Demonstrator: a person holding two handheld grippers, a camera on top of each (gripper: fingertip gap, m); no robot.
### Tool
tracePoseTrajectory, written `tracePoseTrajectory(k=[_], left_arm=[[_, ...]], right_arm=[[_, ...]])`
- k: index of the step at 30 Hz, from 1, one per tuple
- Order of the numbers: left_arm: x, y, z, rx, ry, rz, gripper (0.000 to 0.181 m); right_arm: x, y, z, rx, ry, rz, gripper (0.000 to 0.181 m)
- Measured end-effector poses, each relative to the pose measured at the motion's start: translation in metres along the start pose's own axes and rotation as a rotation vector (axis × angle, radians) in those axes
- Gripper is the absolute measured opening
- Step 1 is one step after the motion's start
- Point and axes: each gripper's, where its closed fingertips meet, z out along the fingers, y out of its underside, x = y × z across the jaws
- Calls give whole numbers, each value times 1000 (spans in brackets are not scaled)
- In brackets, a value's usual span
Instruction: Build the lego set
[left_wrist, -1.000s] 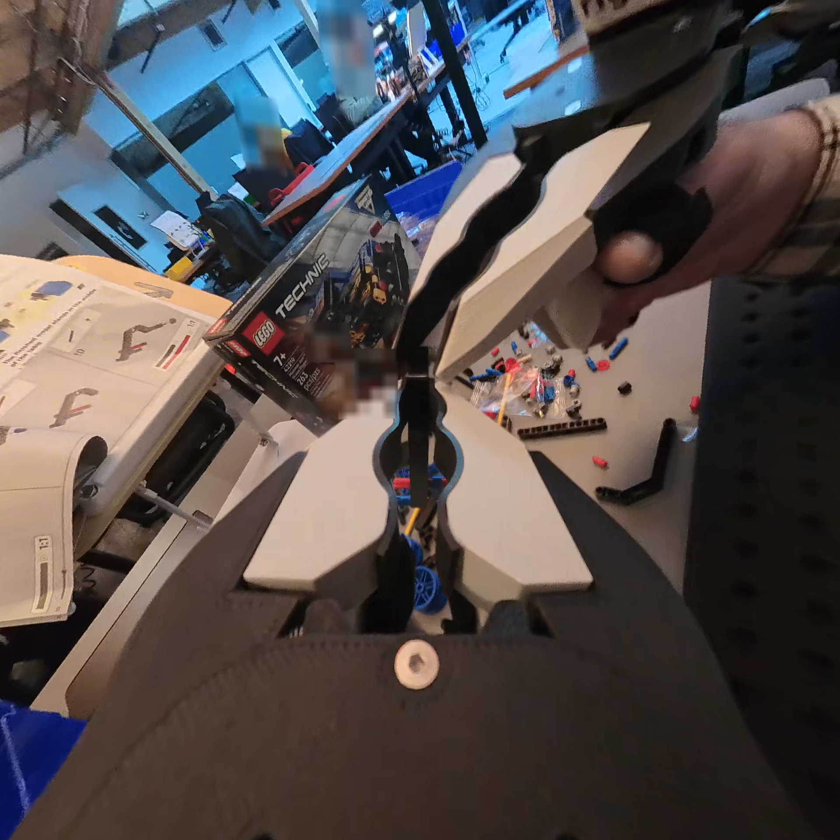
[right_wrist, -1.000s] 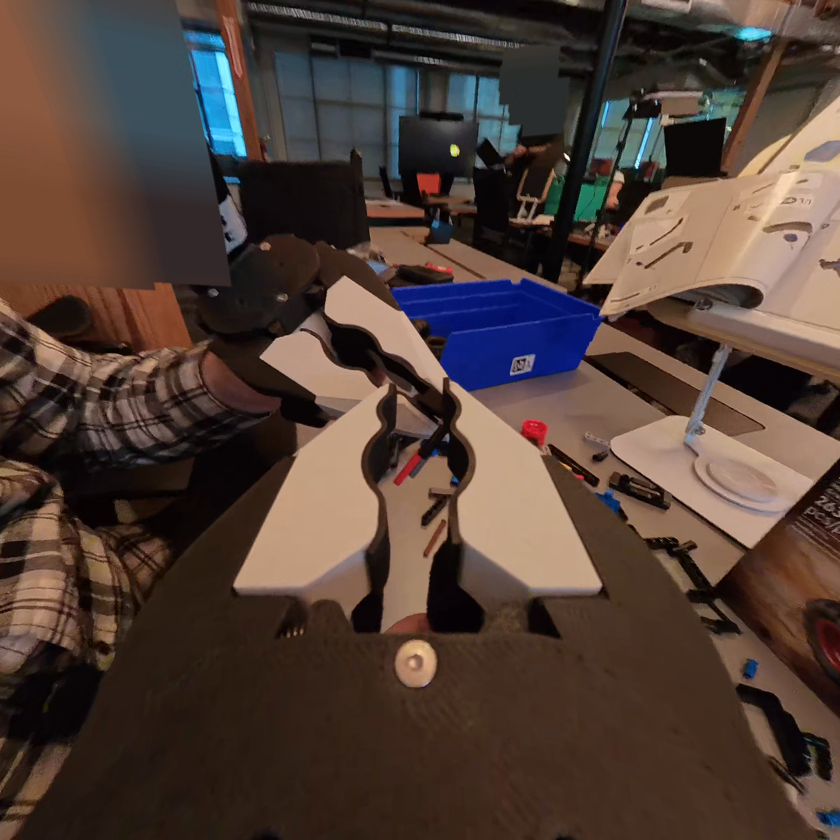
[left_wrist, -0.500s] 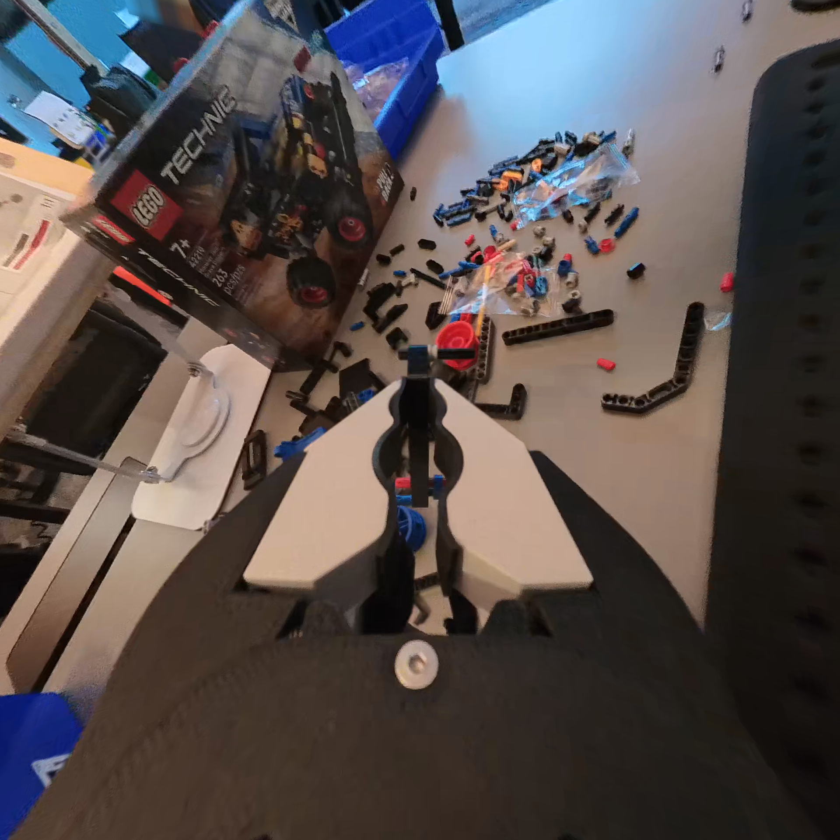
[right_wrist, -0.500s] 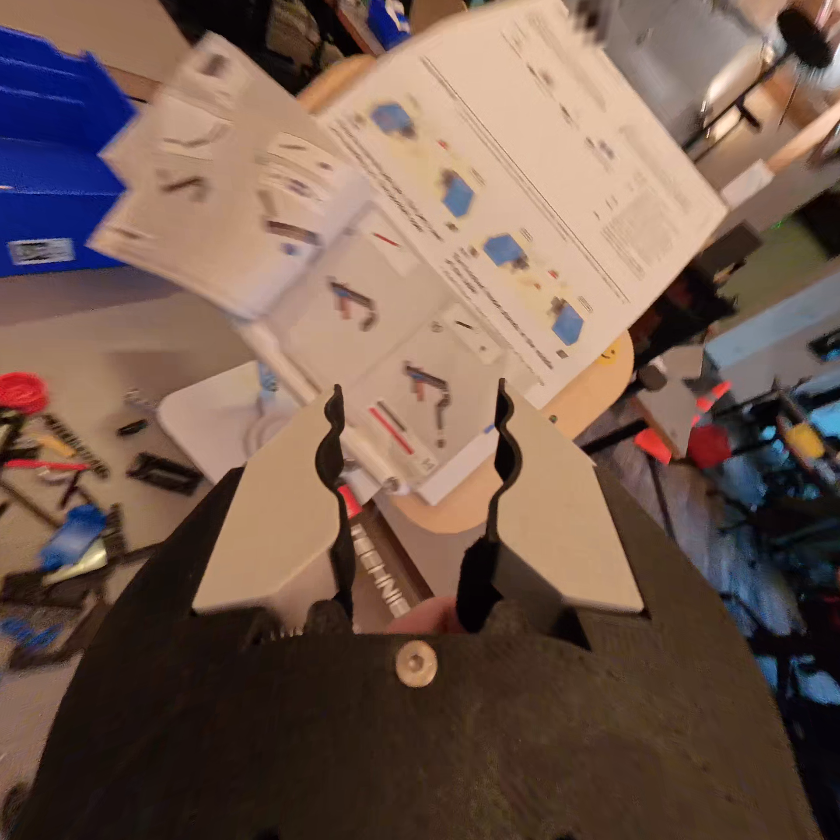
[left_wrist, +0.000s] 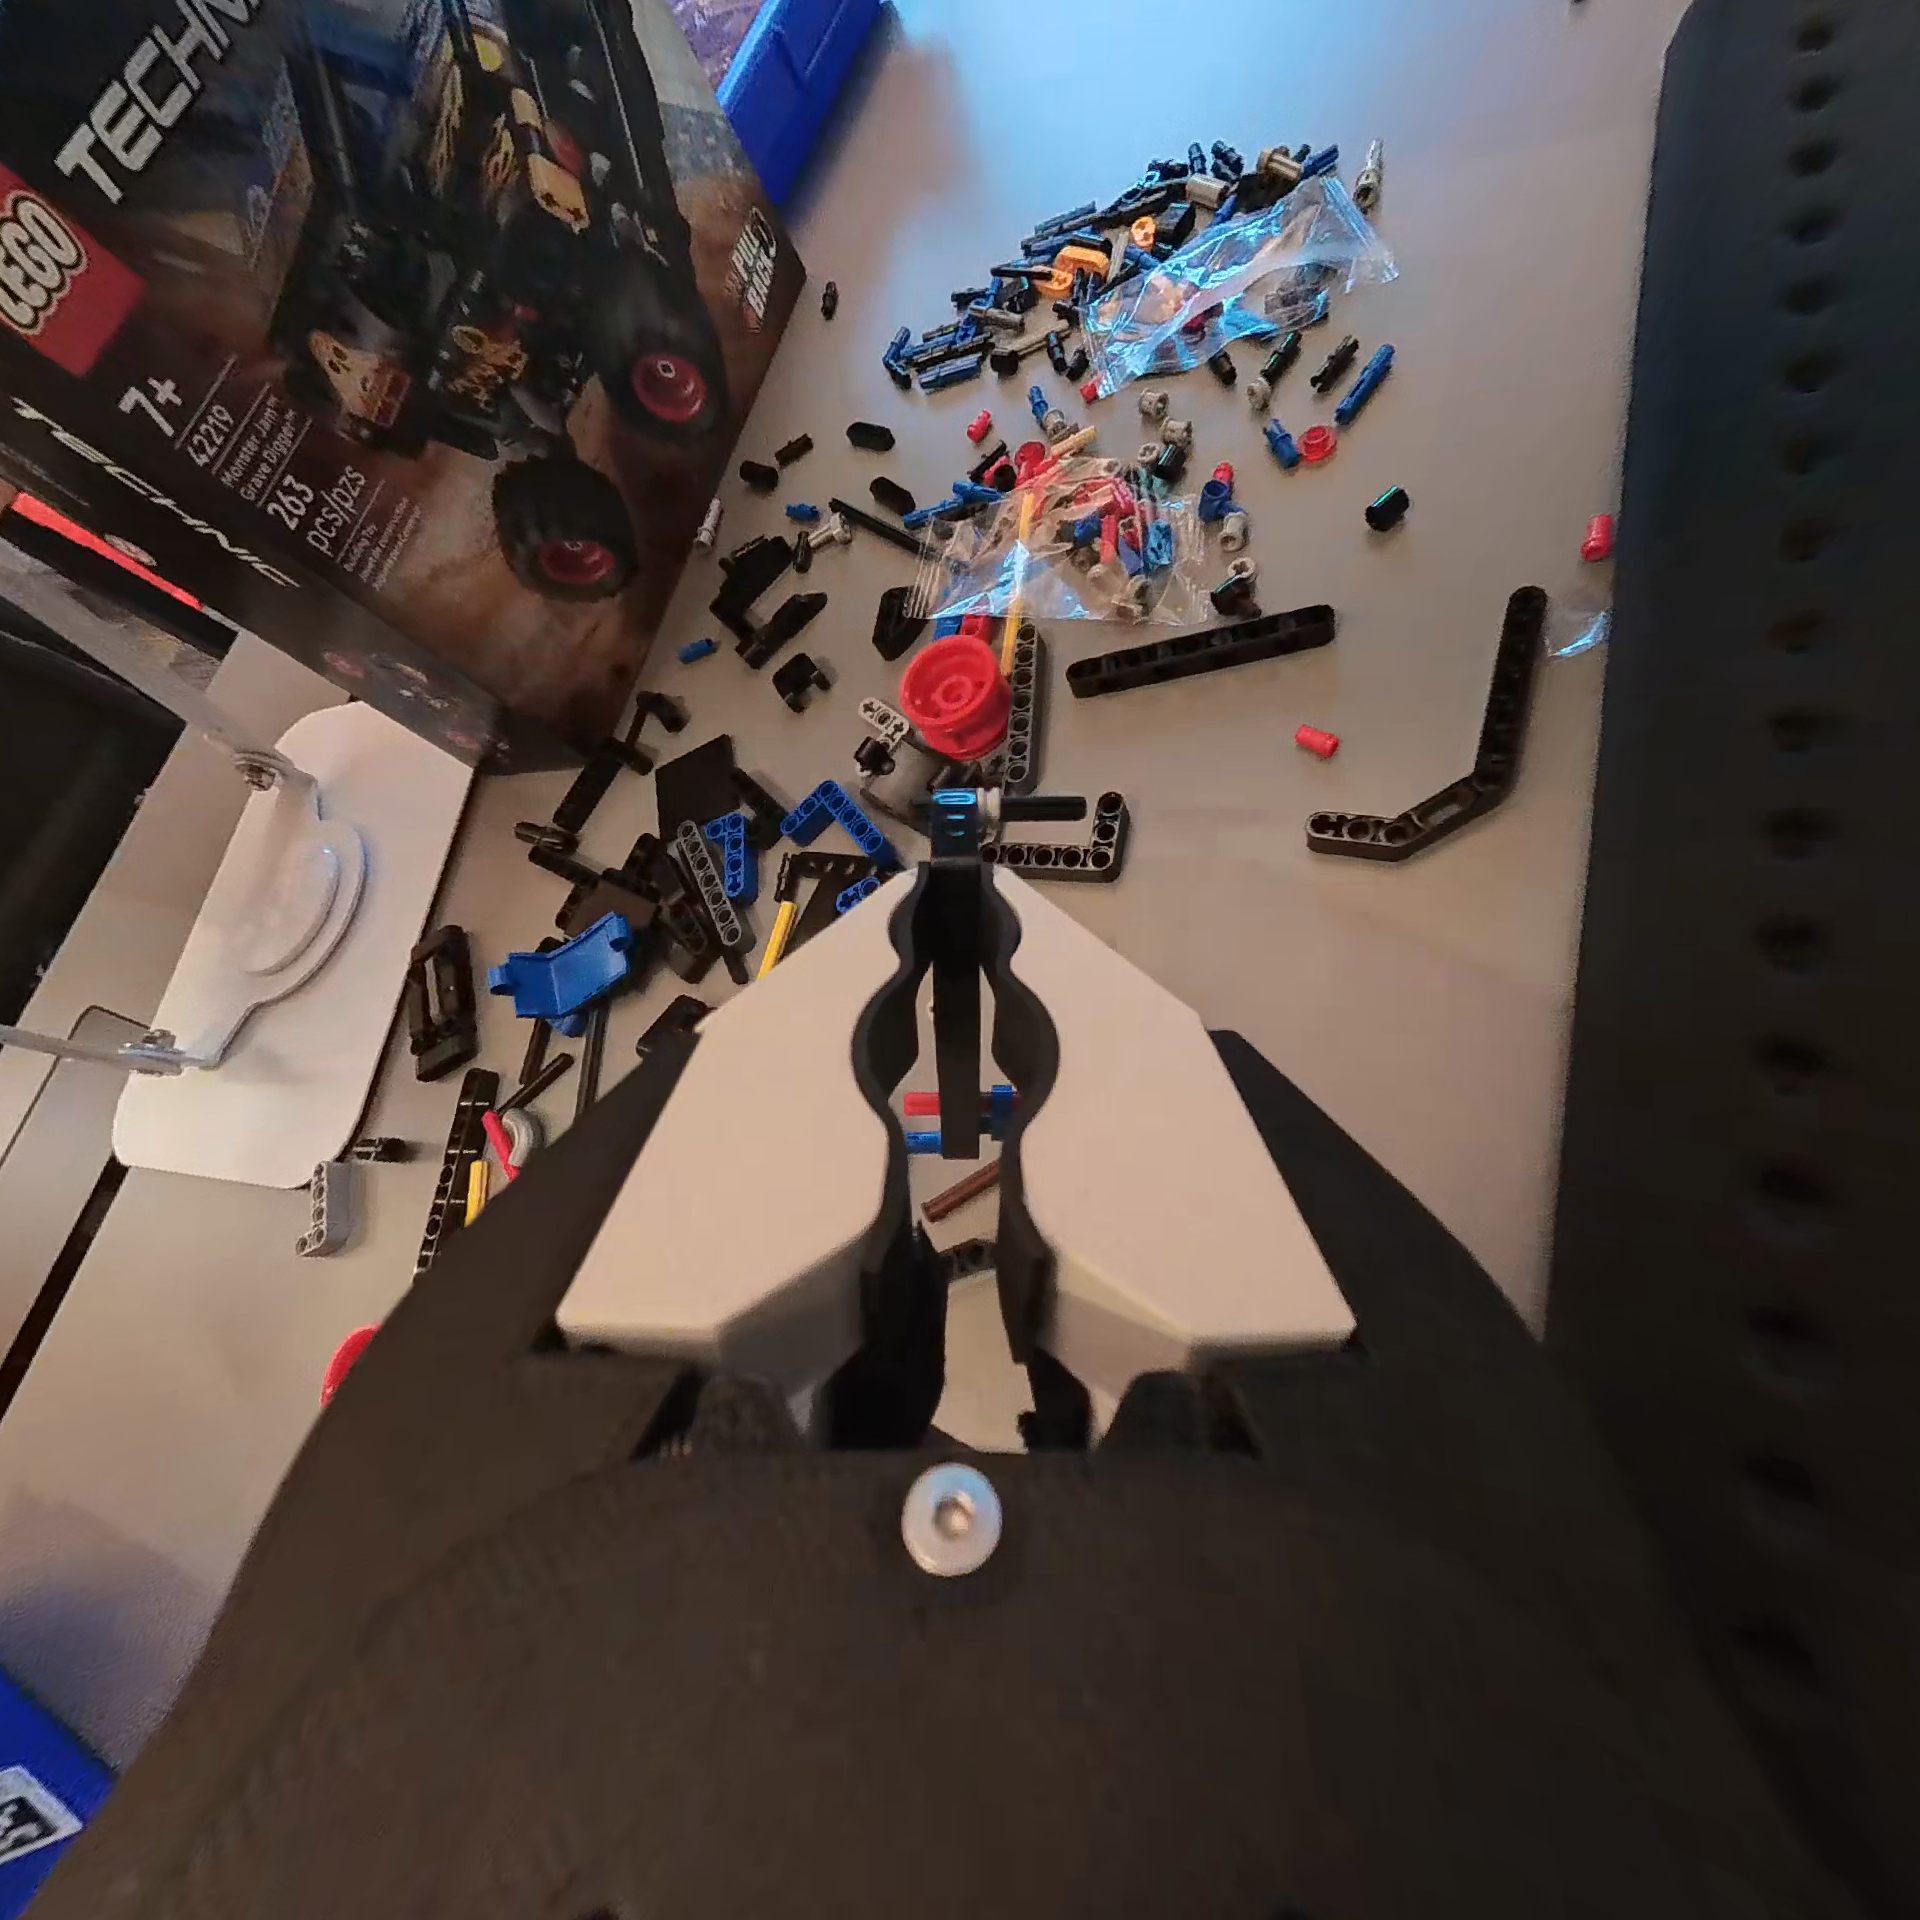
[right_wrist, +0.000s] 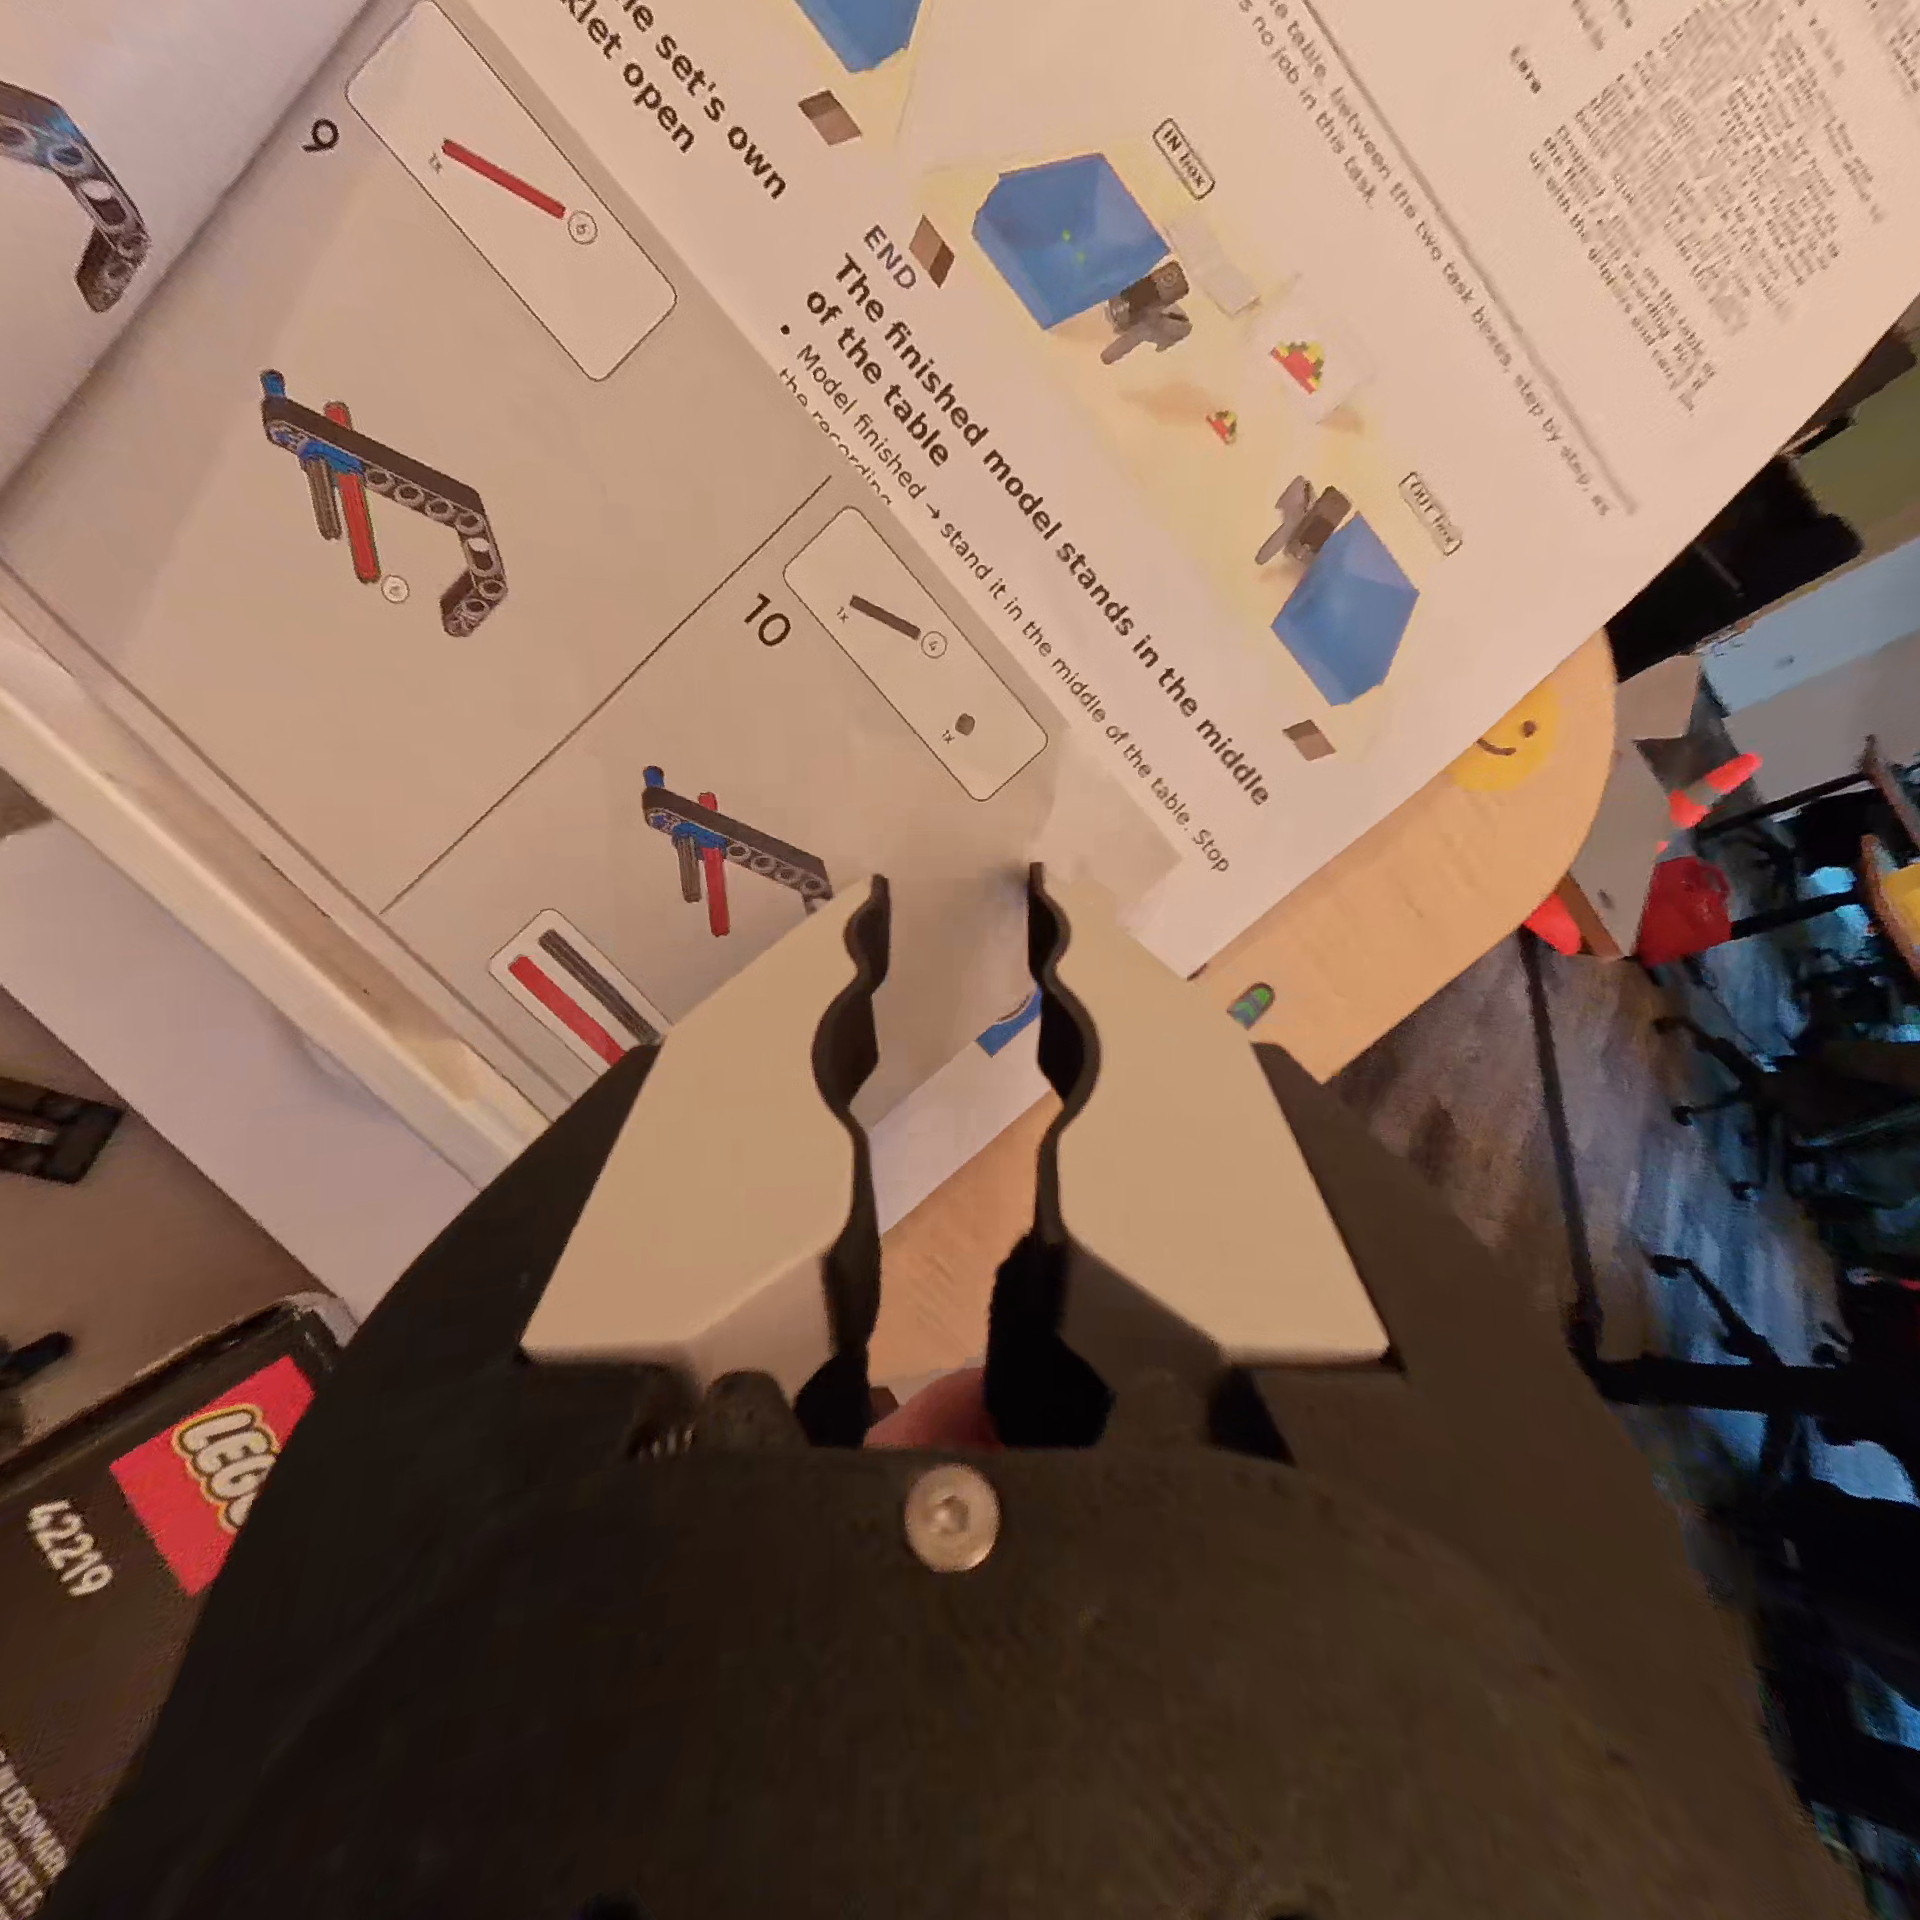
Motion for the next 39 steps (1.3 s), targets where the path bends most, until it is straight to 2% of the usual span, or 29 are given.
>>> tracePoseTrajectory(k=[1, 2, 8, 14, 15, 16, 18, 19, 21, 26, 29, 34, 36, 39], left_arm=[[1, 0, 1, -4, 3, 1, 5], [2, 2, 1, -13, 8, 4, 5], [6, 7, 3, -59, 41, -9, 5], [9, 9, 9, -77, 54, 3, 5], [9, 10, 9, -79, 55, 0, 5], [9, 11, 9, -83, 56, -1, 5], [10, 13, 9, -90, 61, -3, 5], [10, 13, 9, -90, 61, -5, 5], [10, 13, 10, -92, 65, -8, 5], [11, 17, 11, -104, 72, -11, 6], [12, 17, 12, -105, 76, -14, 5], [13, 20, 14, -119, 81, -15, 5], [12, 20, 14, -120, 81, -16, 5], [12, 21, 15, -122, 81, -16, 6]], right_arm=[[-2, -1, 1, 12, -13, 3, 20], [-3, -3, 0, 27, -13, -4, 23], [15, -4, -2, 35, 1, 29, 71], [6, -4, -3, 45, -25, -25, 20], [5, -4, -3, 45, -22, -23, 20], [8, -4, -3, 49, -5, -17, 28], [14, -4, -2, 55, 17, 11, 62], [15, -3, -2, 56, 12, 20, 70], [13, 1, 0, 36, -8, 41, 70], [7, -2, 1, 58, 13, -2, 48], [5, -1, 3, 51, 9, -15, 42], [-4, -6, 4, 64, -31, -30, 6], [-7, -7, 3, 67, -41, -38, 0], [-15, -14, -6, 102, -107, 1, 0]])
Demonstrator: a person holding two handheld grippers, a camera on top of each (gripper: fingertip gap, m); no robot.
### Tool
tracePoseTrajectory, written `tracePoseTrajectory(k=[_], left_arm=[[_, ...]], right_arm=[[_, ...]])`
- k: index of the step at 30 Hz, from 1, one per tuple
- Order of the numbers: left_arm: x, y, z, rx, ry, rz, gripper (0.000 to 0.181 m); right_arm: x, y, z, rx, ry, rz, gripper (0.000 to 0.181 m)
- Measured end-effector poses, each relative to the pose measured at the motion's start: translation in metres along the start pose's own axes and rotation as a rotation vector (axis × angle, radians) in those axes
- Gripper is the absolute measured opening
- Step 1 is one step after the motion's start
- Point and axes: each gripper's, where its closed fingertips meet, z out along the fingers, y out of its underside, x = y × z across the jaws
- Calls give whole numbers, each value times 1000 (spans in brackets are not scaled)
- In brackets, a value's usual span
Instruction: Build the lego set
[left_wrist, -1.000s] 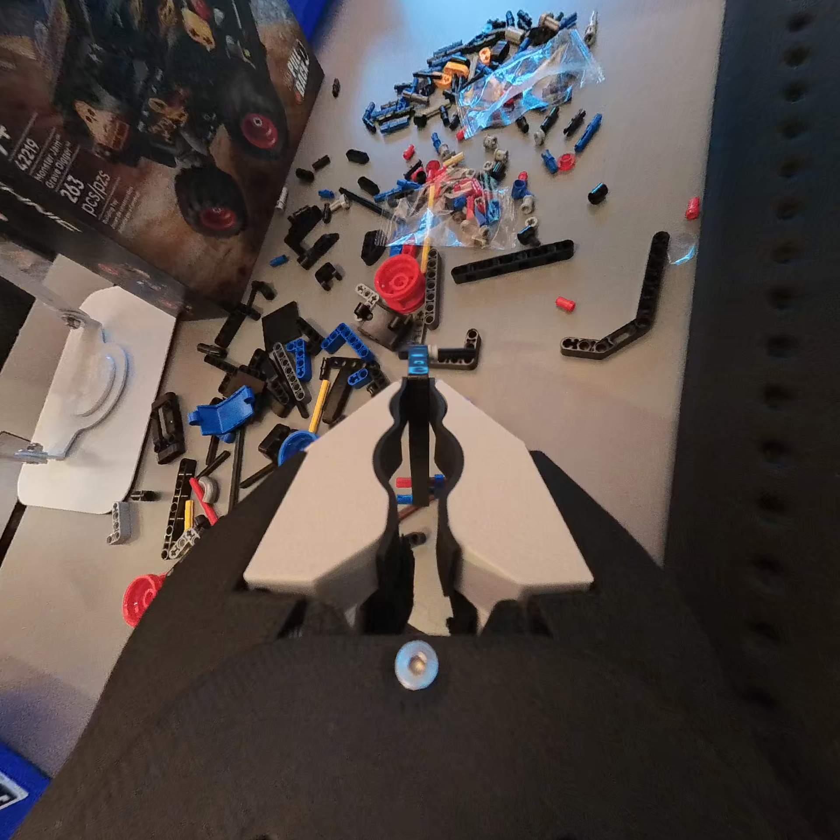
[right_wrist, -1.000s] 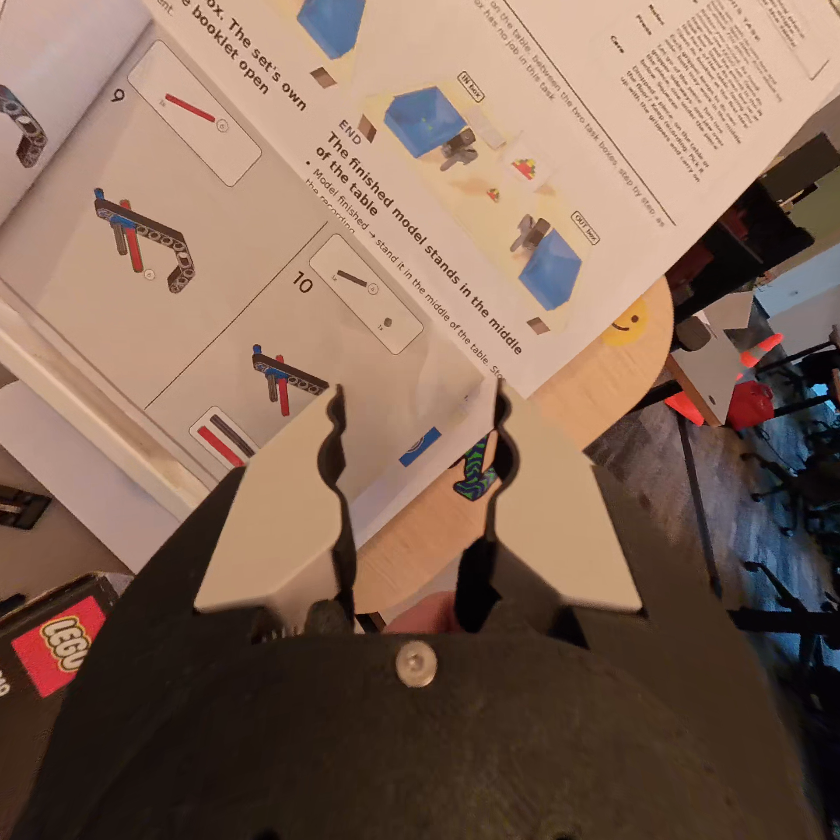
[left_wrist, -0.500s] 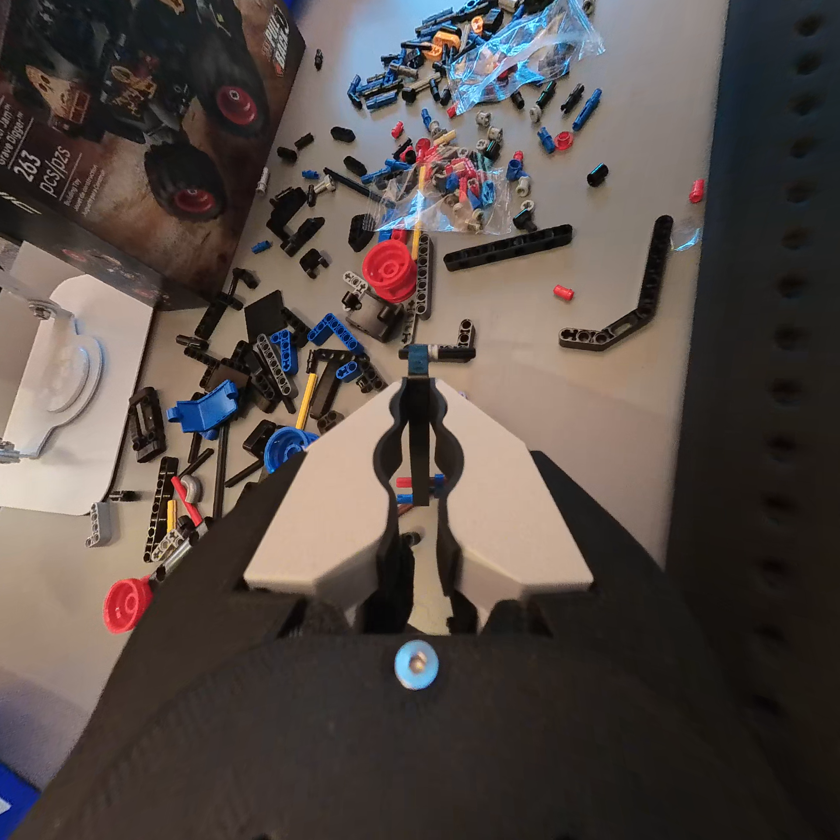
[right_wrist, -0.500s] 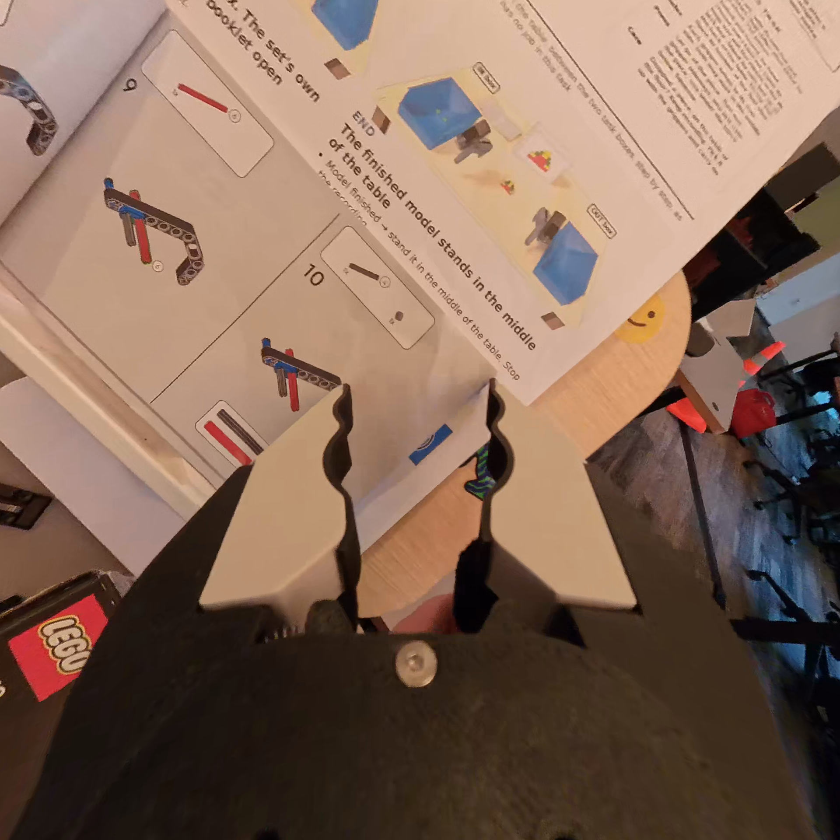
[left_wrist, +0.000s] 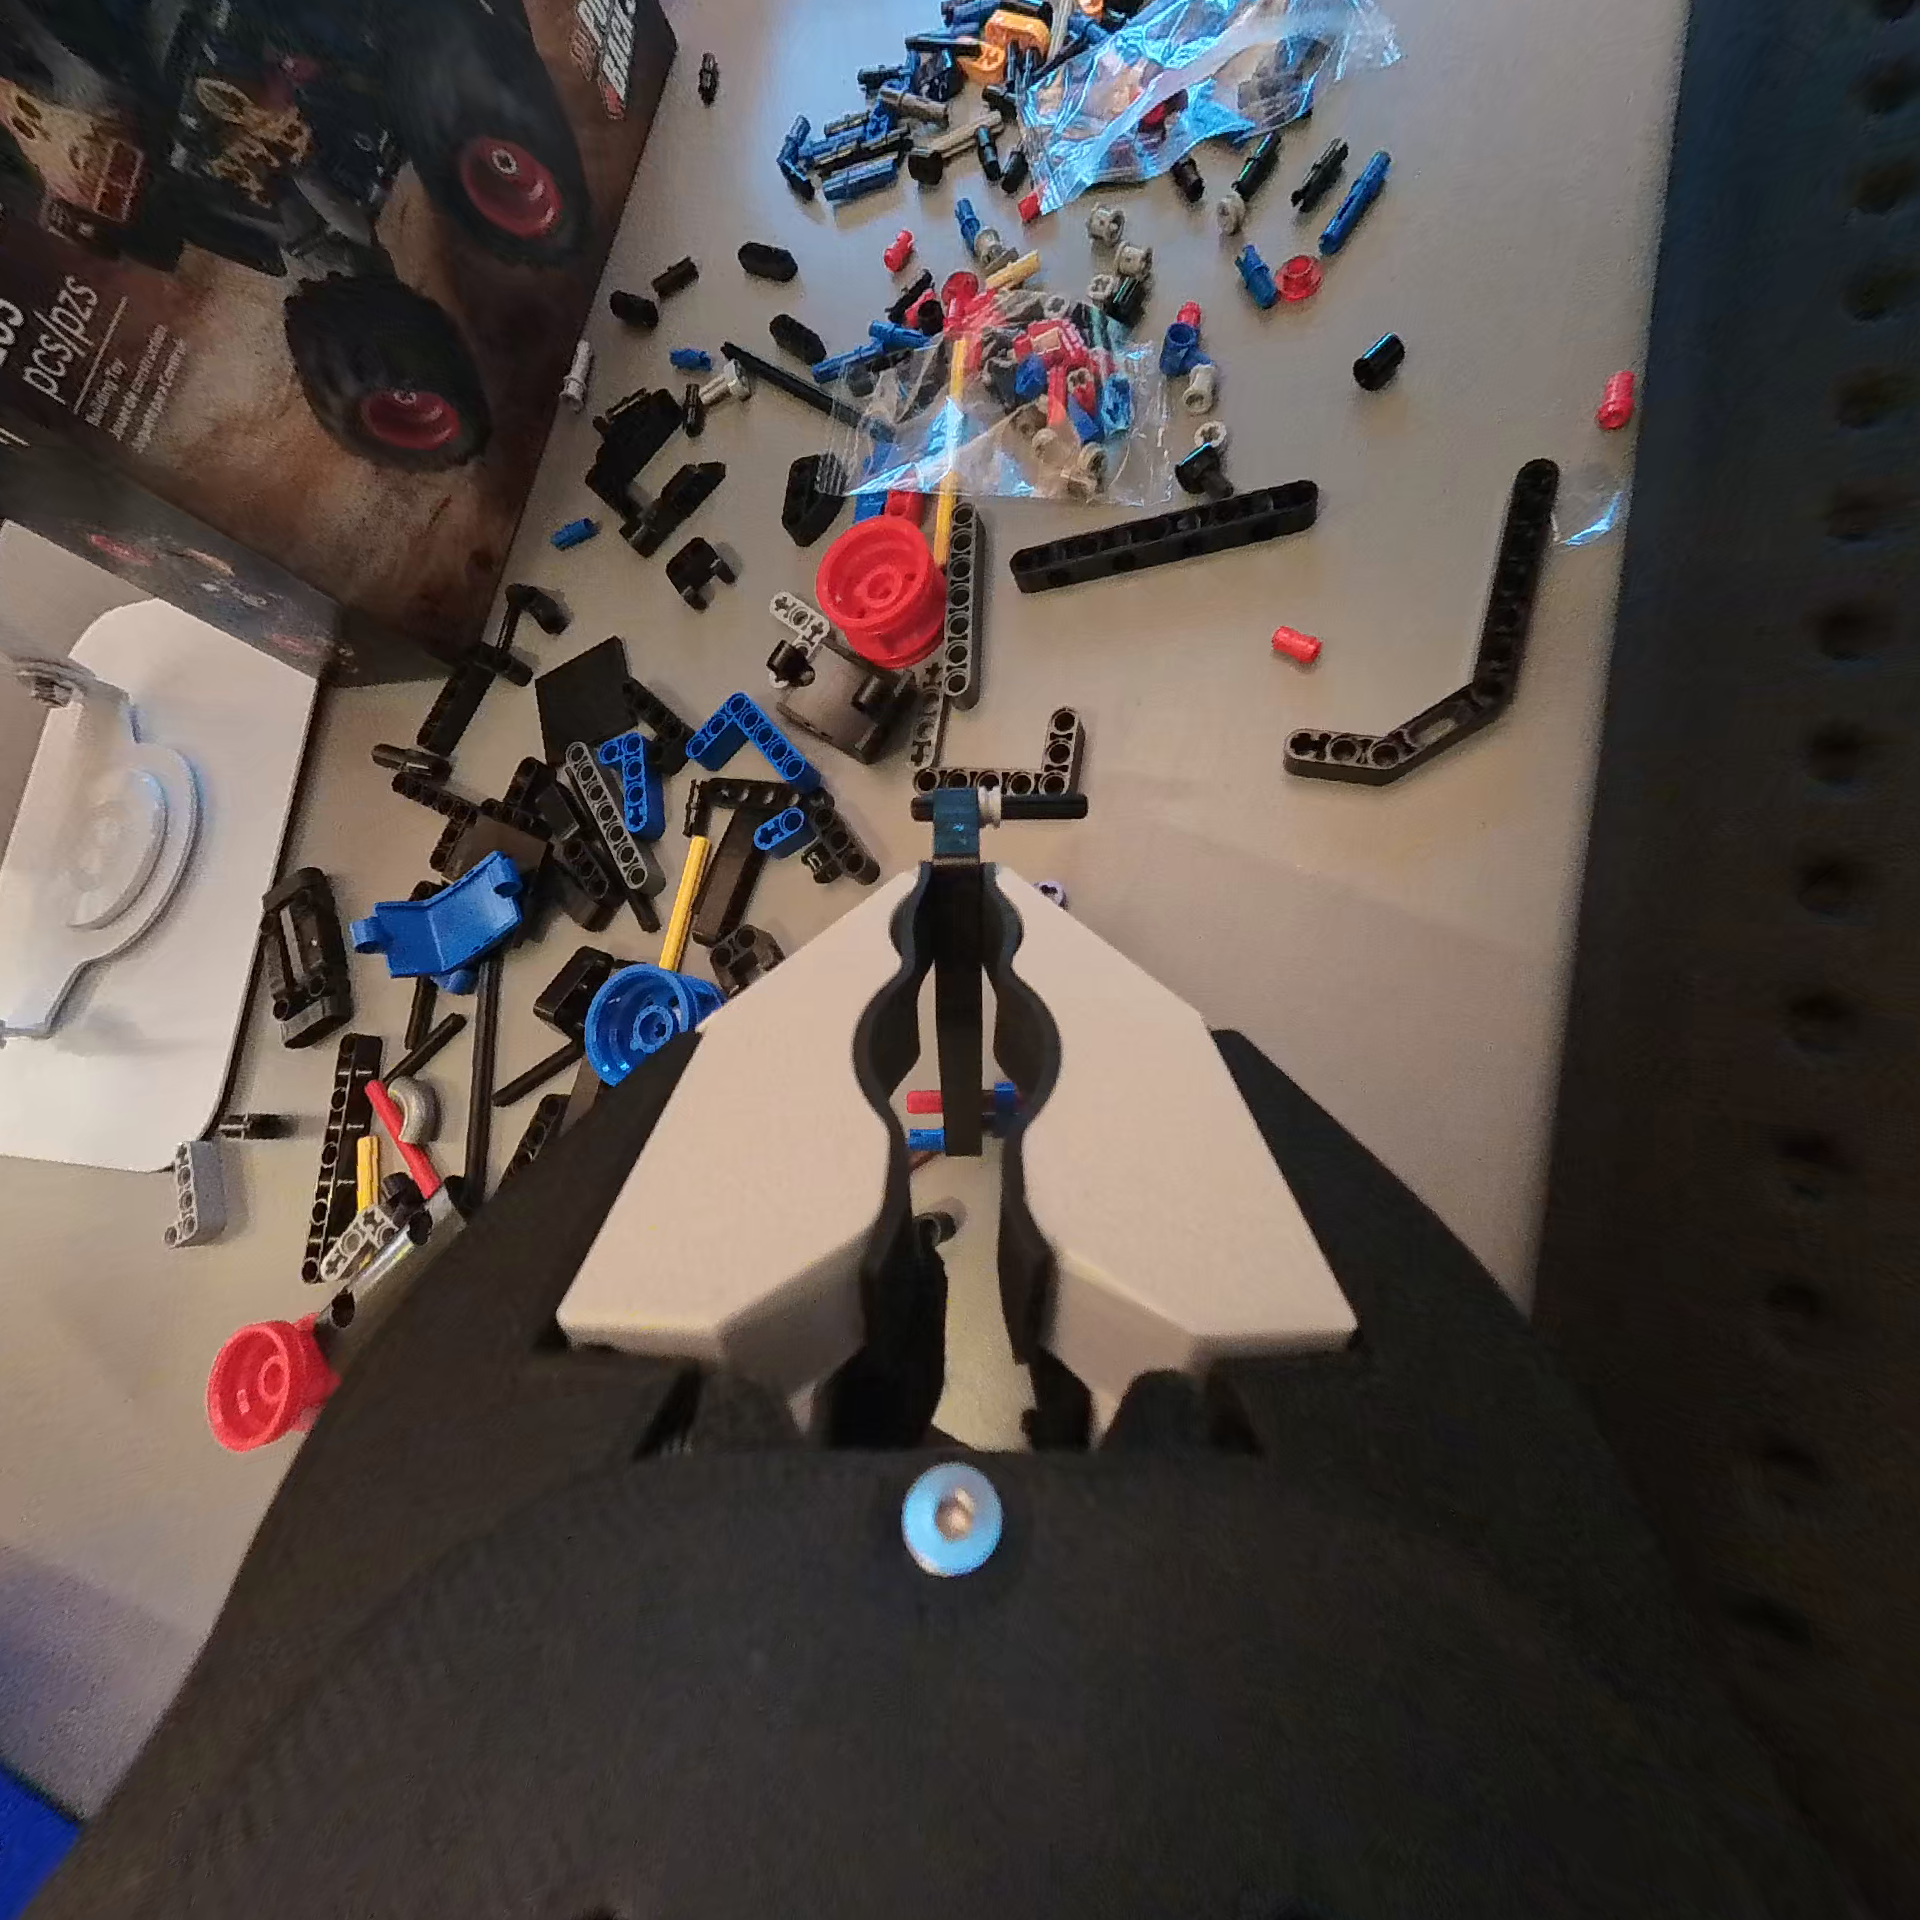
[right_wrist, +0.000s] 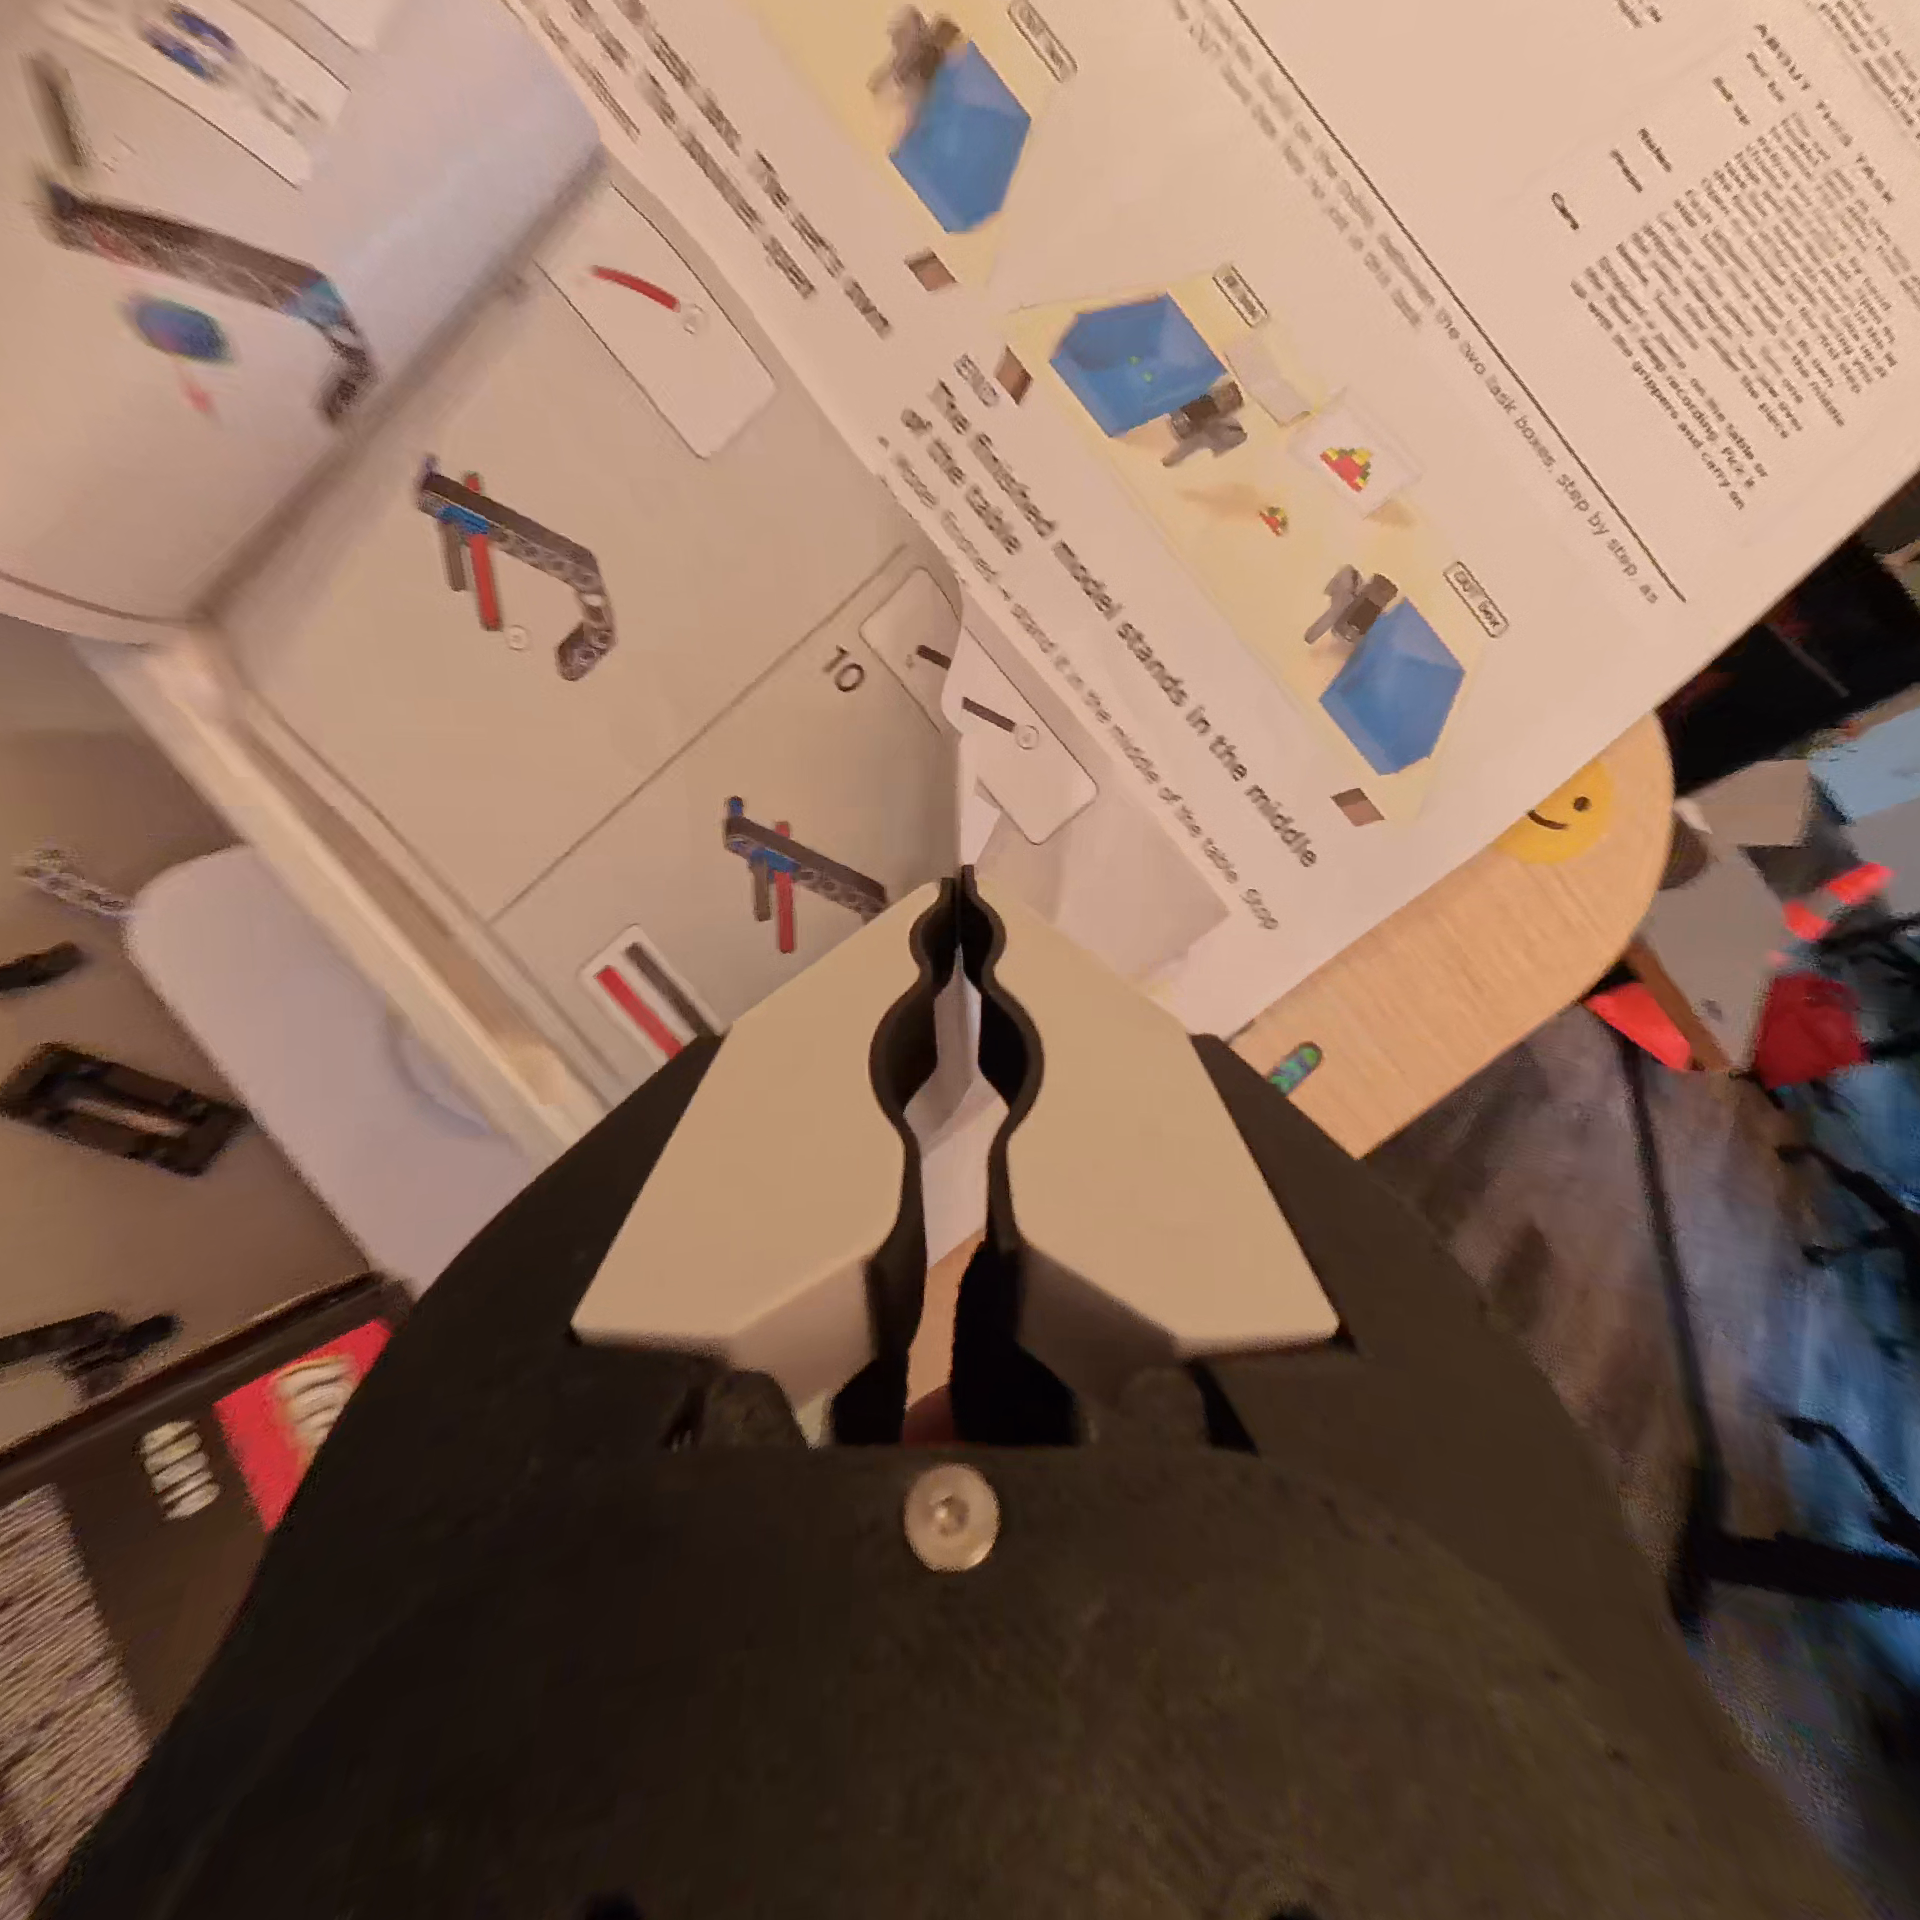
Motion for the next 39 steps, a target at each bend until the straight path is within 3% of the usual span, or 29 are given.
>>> tracePoseTrajectory(k=[4, 10, 14, 19, 24, 26, 29, 32, 34, 36, 39], left_arm=[[1, 0, 0, 1, 6, 0, 5], [4, -1, 2, -3, 18, 7, 5], [3, 1, 3, 2, 17, -2, 5], [3, 3, 2, 12, 29, -19, 6], [4, 3, 3, 12, 36, -20, 5], [5, 2, 2, 16, 37, -21, 5], [4, 0, 1, 23, 35, -24, 5], [4, 0, 0, 25, 34, -24, 5], [6, -2, 1, 27, 40, -24, 5], [8, -3, 3, 26, 48, -20, 5], [10, -2, 5, 18, 57, -16, 5]], right_arm=[[-19, -26, -22, 81, -145, 83, 0], [-70, -105, -50, 249, -434, 211, 0], [-104, -149, -27, 280, -476, 188, 5], [-152, -172, 10, 259, -565, 161, 48], [-156, -171, 21, 299, -521, 161, 57], [-141, -176, 9, 382, -487, 223, 55], [-96, -164, -8, 441, -309, 298, 43], [-48, -120, -18, 299, -75, 230, 38], [-40, -77, -13, 95, -78, 195, 32], [-58, -44, -2, -89, -188, 149, 30], [-99, -49, 11, -103, -317, 40, 27]])
